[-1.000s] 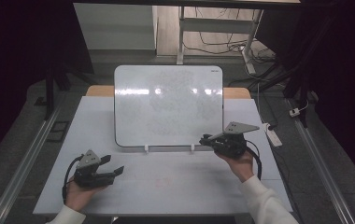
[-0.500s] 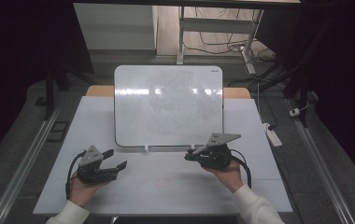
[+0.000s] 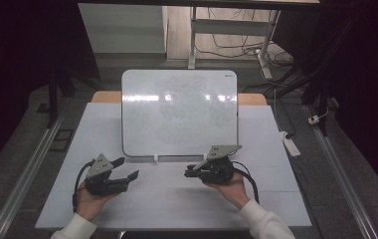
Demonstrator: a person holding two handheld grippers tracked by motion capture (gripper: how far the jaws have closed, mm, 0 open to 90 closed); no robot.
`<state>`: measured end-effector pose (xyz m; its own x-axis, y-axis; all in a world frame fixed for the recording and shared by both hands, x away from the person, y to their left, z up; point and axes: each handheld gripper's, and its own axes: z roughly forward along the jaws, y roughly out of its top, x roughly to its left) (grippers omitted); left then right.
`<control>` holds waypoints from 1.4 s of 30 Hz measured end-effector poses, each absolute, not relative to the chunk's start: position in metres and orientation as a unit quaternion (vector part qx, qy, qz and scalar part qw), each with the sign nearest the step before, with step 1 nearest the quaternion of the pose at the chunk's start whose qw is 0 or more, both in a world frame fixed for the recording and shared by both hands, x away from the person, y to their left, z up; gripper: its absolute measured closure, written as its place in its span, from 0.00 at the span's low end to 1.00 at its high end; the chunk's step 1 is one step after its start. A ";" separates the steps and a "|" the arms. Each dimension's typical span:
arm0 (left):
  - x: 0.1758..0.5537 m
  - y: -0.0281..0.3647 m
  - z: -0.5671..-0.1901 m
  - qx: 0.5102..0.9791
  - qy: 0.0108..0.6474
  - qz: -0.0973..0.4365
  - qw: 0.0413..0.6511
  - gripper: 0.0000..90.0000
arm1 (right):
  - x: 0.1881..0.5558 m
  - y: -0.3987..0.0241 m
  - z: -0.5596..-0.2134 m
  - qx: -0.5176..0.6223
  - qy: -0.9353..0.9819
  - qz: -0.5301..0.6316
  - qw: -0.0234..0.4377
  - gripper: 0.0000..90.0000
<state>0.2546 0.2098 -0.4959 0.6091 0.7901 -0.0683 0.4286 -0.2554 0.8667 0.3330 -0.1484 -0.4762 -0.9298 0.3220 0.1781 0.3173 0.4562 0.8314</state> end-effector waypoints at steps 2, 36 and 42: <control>0.256 0.206 -0.494 0.769 0.394 0.195 0.465 0.32 | 0.333 -0.147 -0.477 0.187 0.853 0.487 0.001 0.86; 0.283 0.091 -0.445 0.817 0.247 0.154 0.497 0.43 | 0.333 -0.122 -0.481 0.176 0.856 0.484 -0.040 0.86; 0.285 0.080 -0.445 0.824 0.230 0.148 0.497 0.49 | 0.332 -0.121 -0.481 0.174 0.856 0.485 -0.045 0.86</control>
<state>0.2848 0.0801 -0.4454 0.8499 0.5268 0.0156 0.2321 -0.4007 0.8863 0.3323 -0.1209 -0.4811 -0.9352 0.2544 0.2462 0.3419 0.4684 0.8146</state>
